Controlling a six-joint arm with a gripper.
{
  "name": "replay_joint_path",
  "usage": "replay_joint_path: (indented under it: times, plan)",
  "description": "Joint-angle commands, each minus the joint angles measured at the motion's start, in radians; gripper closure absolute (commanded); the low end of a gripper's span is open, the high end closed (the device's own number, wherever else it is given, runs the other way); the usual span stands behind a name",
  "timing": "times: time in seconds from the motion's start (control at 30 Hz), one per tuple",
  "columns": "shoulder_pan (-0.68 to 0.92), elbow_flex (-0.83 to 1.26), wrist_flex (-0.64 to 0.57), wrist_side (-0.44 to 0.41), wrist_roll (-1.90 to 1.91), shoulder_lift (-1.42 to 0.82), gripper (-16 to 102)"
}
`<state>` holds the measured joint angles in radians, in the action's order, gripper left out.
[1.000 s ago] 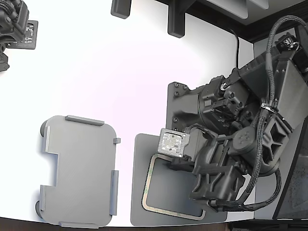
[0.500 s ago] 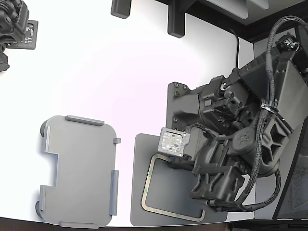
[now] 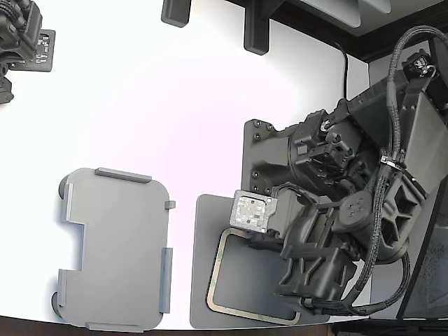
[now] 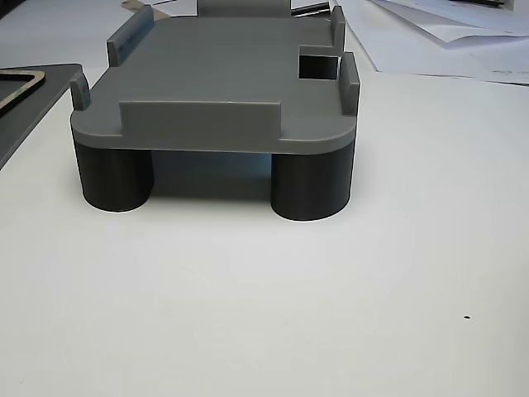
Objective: Move top rectangular frame to the holder.
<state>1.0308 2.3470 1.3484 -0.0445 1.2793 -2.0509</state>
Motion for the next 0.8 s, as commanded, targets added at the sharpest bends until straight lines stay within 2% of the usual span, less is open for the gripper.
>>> replay_joint_path:
  times: [0.0, 0.17, 0.33, 0.47, 0.77]
  plan:
    - [-0.017, -0.094, 0.052, -0.002, -0.003, -0.003, 96]
    - [-0.038, -0.311, 0.207, -0.009, -0.028, 0.069, 96]
    - [-0.074, -0.525, 0.296, -0.014, -0.031, 0.175, 96]
    - [-0.117, -0.663, 0.307, -0.028, 0.014, 0.209, 96]
    - [-0.273, -0.937, 0.307, -0.137, 0.141, 0.408, 96]
